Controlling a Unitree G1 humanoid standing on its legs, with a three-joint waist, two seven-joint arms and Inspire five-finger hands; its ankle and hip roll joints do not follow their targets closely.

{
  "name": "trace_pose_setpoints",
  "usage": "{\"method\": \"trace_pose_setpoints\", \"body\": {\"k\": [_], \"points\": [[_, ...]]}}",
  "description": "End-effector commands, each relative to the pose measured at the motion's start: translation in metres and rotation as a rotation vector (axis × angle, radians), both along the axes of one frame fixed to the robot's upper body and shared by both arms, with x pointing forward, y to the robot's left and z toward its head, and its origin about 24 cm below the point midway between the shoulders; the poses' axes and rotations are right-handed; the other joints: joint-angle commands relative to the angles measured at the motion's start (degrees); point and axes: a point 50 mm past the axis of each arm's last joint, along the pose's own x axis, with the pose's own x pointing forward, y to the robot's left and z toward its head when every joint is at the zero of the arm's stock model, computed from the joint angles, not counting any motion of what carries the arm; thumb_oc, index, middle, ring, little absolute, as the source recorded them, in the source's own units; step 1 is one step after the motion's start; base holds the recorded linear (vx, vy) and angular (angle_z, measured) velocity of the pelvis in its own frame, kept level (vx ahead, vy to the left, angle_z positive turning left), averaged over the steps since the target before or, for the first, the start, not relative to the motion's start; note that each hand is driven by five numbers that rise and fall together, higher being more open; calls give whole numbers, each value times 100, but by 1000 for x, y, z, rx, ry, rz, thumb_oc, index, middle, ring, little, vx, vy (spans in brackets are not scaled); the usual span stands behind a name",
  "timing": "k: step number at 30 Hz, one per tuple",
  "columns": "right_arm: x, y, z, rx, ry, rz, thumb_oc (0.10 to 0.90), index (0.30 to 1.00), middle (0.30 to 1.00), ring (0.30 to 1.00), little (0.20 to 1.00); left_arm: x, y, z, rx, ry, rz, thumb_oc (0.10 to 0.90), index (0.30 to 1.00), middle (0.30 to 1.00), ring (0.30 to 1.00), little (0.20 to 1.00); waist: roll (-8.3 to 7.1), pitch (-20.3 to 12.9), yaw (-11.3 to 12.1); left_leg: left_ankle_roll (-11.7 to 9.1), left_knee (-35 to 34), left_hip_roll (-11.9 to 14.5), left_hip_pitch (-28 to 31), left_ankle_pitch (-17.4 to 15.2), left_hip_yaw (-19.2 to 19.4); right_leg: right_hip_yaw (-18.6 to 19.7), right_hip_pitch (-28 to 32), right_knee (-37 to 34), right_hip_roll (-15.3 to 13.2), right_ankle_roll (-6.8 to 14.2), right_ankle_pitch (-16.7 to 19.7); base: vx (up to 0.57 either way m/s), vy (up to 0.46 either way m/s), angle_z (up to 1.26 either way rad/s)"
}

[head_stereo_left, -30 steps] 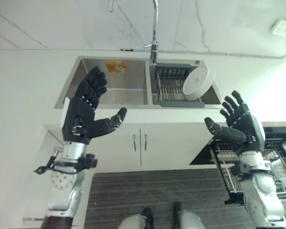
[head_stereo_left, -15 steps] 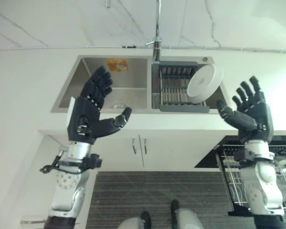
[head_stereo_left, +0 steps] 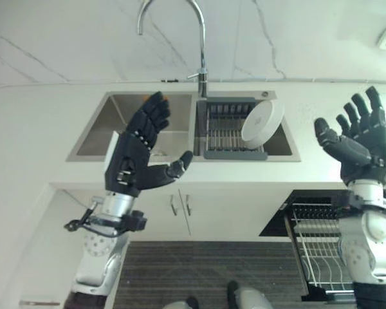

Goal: Place the dishes in the dishwasher.

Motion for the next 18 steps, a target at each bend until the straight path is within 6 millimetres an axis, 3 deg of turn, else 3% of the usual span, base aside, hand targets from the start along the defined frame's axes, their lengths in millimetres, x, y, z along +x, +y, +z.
{"method": "trace_pose_setpoints", "body": {"k": [1,5,9,18], "points": [[9,-3,43,-3,-201,17,800,900,900,900,900,-1,-2,35,-28,-199,-60,800,900,900,900,900,-104,-504,59,-411,227,574,253,-539,-136,-79,15,-287,-205,511,161,3,-10,16],[23,-4,41,15,-164,17,800,900,900,900,900,2,-4,34,-22,-186,-74,800,900,900,900,900,-137,-544,118,-427,227,583,289,-584,-143,-178,38,-287,-271,520,153,7,-9,7],[32,-12,51,-53,-156,-58,800,900,900,900,900,5,-3,30,-12,-156,-82,800,900,900,900,900,-173,-589,197,-422,227,585,313,-607,-140,-235,88,-287,-292,501,124,13,-19,8],[58,-40,54,3,-59,-130,800,900,900,900,900,12,-6,27,11,-112,-115,800,900,900,900,900,-174,-638,382,-438,227,566,358,-623,-219,-299,245,-287,-285,468,57,6,-2,3]]}}
